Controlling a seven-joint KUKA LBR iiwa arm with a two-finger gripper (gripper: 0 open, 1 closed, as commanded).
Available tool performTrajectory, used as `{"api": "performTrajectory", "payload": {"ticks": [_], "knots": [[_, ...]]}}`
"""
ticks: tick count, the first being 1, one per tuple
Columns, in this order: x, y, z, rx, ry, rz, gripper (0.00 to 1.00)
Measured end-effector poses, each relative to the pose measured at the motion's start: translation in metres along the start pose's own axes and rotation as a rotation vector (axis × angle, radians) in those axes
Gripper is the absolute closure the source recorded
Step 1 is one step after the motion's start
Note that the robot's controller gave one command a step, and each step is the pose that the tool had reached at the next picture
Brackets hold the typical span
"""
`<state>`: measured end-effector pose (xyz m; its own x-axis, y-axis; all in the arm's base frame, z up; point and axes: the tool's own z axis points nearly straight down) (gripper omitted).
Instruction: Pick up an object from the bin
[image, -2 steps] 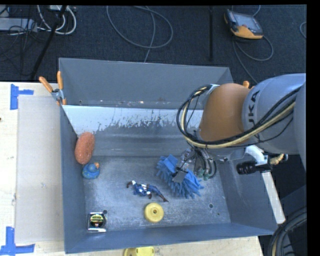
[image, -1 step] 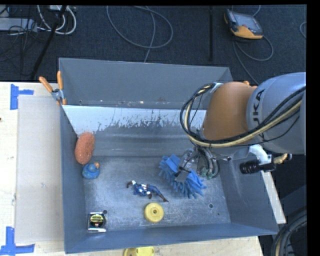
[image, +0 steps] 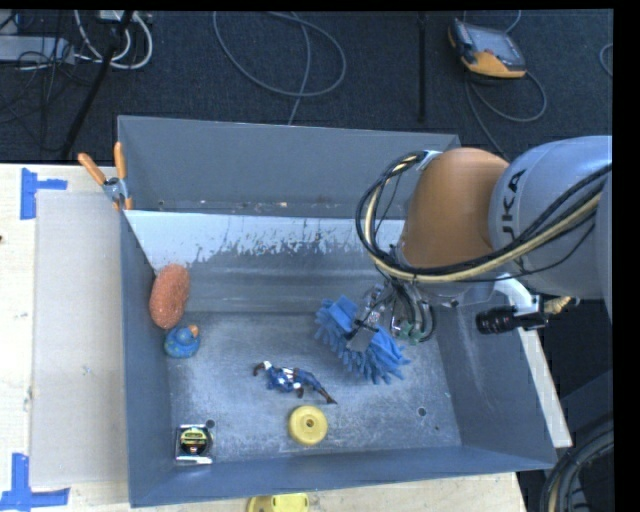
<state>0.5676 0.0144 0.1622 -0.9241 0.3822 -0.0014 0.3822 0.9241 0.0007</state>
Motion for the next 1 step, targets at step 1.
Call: {"api": "performTrajectory", "payload": {"ticks": [1], "knots": [[0.0117,-0.0198,-0.0165,0.002,0.004,0.000,1.00]]}}
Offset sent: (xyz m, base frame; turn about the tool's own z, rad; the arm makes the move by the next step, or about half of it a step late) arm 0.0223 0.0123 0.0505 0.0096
